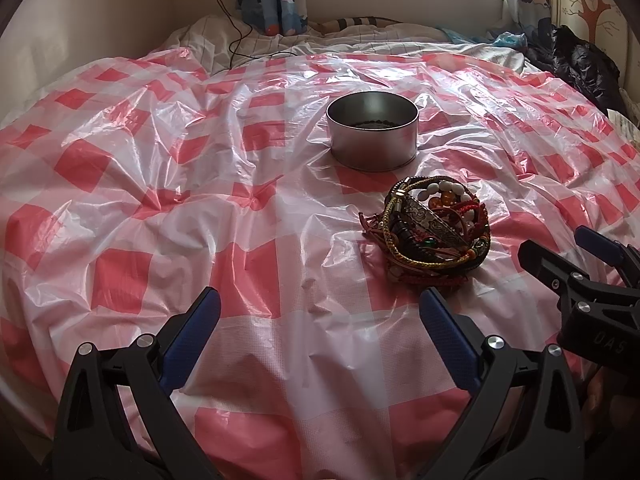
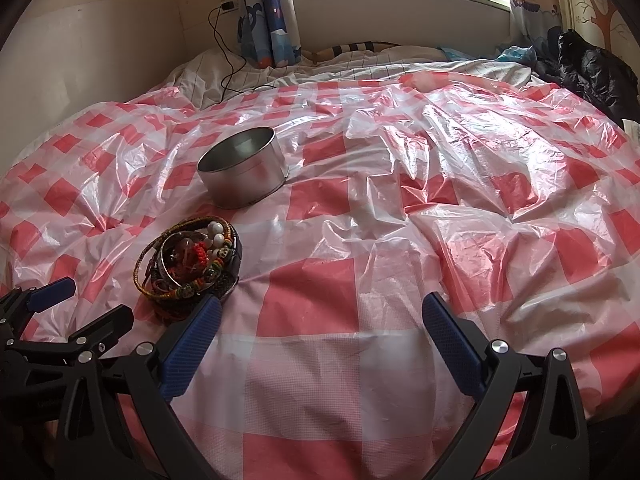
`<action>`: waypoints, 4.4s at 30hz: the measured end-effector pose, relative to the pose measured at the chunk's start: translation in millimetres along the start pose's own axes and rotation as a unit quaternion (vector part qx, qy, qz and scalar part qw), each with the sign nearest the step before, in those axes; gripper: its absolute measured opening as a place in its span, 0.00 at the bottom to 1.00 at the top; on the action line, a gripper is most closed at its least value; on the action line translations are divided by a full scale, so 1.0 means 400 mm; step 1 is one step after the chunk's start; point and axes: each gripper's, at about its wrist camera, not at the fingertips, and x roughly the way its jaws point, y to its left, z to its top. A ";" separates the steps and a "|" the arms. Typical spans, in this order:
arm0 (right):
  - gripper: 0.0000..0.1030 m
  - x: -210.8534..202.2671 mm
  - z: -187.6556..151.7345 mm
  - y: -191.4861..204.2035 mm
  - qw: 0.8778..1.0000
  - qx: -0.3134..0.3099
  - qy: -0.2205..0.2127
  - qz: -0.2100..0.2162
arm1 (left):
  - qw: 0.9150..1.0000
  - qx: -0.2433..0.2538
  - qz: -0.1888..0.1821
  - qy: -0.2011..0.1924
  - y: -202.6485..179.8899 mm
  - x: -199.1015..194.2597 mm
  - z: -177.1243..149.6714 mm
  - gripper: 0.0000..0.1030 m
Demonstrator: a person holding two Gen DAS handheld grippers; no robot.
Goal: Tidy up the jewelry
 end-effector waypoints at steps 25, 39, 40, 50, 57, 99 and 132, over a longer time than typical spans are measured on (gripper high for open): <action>0.94 -0.016 0.017 0.009 0.999 -0.022 -0.014 0.027 | 1.000 -0.011 -0.015 0.013 0.010 0.021 0.006 0.93; 0.94 0.027 0.044 -0.005 0.999 -0.012 0.004 0.050 | 0.999 -0.035 -0.016 0.013 0.045 0.055 0.058 0.93; 0.94 0.026 0.049 -0.005 0.998 -0.013 0.004 0.054 | 0.999 -0.039 -0.016 0.015 0.049 0.059 0.061 0.93; 0.94 0.051 0.120 0.038 0.993 -0.063 0.030 0.100 | 0.997 -0.047 -0.067 0.001 0.049 0.047 0.077 0.92; 0.94 0.031 0.152 -0.041 0.997 -0.018 0.016 0.077 | 0.991 -0.056 -0.120 0.009 0.032 0.073 0.106 0.92; 0.94 0.090 0.119 -0.082 0.994 0.035 0.050 0.094 | 0.972 -0.071 -0.224 0.019 0.024 0.092 0.095 0.36; 0.94 0.067 0.107 0.128 0.969 -0.132 0.052 0.204 | 0.939 -0.160 -0.278 -0.124 0.251 -0.064 0.171 0.02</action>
